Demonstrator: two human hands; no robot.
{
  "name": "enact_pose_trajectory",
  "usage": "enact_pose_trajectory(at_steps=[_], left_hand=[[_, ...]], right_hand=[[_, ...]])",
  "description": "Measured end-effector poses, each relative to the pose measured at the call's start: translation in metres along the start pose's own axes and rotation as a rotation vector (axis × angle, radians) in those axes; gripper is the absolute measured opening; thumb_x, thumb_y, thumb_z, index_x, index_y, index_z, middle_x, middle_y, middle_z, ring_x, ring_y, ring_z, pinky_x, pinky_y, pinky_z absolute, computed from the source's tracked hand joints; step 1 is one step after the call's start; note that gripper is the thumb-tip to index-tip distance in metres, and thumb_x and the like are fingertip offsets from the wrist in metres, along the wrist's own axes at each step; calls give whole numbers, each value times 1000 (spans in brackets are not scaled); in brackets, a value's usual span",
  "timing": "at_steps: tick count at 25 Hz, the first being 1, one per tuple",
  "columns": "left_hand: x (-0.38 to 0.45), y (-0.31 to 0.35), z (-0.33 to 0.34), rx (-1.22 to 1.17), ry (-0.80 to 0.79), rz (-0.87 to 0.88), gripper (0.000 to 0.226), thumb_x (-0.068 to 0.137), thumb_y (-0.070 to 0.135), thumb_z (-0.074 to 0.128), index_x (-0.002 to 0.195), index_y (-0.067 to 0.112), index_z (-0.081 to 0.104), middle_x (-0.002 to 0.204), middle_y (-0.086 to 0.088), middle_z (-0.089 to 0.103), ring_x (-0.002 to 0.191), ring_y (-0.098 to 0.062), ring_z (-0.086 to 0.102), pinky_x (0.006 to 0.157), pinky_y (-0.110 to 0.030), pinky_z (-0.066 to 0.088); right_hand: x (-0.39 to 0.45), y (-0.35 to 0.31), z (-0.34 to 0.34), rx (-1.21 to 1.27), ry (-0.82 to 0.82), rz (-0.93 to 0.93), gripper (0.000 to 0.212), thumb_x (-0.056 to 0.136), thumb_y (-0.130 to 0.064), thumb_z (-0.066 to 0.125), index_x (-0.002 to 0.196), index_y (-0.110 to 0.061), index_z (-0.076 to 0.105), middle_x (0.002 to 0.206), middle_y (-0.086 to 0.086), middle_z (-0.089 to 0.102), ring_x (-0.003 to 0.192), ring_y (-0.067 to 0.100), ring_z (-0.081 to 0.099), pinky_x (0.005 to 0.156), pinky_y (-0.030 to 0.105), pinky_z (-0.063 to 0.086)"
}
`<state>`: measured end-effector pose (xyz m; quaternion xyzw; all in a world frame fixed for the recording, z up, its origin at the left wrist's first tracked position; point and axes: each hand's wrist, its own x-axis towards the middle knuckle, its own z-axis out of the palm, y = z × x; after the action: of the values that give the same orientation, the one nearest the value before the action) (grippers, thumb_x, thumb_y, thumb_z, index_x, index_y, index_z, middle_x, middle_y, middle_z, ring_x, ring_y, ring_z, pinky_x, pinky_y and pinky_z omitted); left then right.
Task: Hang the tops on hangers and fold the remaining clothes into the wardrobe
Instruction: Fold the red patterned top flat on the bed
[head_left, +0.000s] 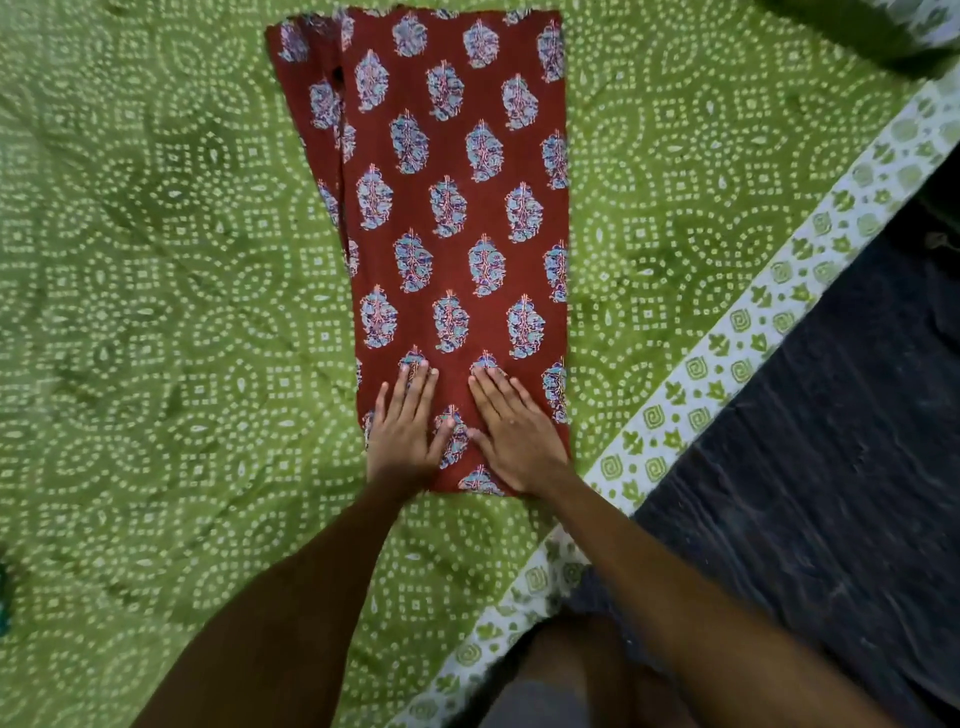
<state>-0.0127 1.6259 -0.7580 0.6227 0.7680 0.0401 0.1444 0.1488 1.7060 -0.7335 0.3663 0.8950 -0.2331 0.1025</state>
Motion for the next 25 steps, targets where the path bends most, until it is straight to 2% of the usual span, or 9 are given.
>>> enact_pose_trajectory(at_steps=[2, 7, 10, 13, 17, 20, 23, 25], left_hand=[[6, -1, 8, 24, 16, 0, 69, 92, 53, 29, 145, 10, 32, 152, -6, 30, 142, -21, 20, 115, -39, 9], [1, -1, 17, 64, 56, -3, 75, 93, 62, 19, 145, 10, 31, 153, -4, 27, 143, -21, 19, 115, -39, 11], [5, -5, 25, 60, 114, 17, 75, 92, 61, 19, 146, 10, 29, 153, -4, 26, 143, -20, 17, 116, -38, 7], [7, -6, 28, 48, 143, 22, 75, 91, 61, 18, 146, 11, 28, 153, -4, 27, 142, -20, 18, 115, -38, 3], [5, -9, 24, 19, 148, 90, 75, 89, 59, 27, 142, 7, 38, 149, -8, 37, 139, -24, 27, 112, -43, 11], [2, -5, 13, -25, 100, 106, 76, 88, 58, 28, 140, 4, 40, 146, -11, 40, 138, -29, 32, 111, -45, 13], [-3, -14, 1, -33, 41, 208, 84, 87, 63, 17, 144, 3, 31, 152, -12, 30, 143, -28, 20, 113, -43, -3], [-6, -23, -6, -4, -6, 305, 97, 80, 72, -2, 148, 6, 19, 157, -10, 14, 146, -25, 4, 112, -39, -14]], right_hand=[[16, 20, 3, -1, 76, 40, 71, 92, -51, 6, 150, -10, 5, 159, 5, 2, 146, 16, -3, 117, 29, -8], [80, 47, -19, -53, 226, 180, 74, 96, -51, 30, 150, -6, 7, 158, 8, 5, 146, 18, 1, 117, 32, -6], [123, 64, -40, -93, 288, 244, 77, 95, -56, 27, 150, -5, 6, 158, 8, 4, 146, 18, 1, 118, 34, -3], [140, 65, -57, -110, 266, 336, 76, 96, -56, 22, 150, -7, 0, 159, 7, -3, 146, 17, -5, 117, 35, -6], [99, 28, -29, -147, 267, 538, 70, 99, -49, 17, 149, -7, -7, 158, 7, -10, 145, 18, -12, 116, 37, -11], [56, -20, 3, -121, 265, 596, 67, 100, -46, 17, 149, -6, -4, 158, 8, -8, 145, 17, -11, 116, 37, -11], [10, -43, 25, -81, 274, 640, 67, 99, -48, 16, 150, -8, -3, 159, 5, -6, 145, 15, -11, 115, 34, -13], [-15, -51, 31, -74, 292, 732, 72, 96, -55, 8, 150, -8, -2, 159, 6, -5, 145, 15, -10, 114, 33, -15]])
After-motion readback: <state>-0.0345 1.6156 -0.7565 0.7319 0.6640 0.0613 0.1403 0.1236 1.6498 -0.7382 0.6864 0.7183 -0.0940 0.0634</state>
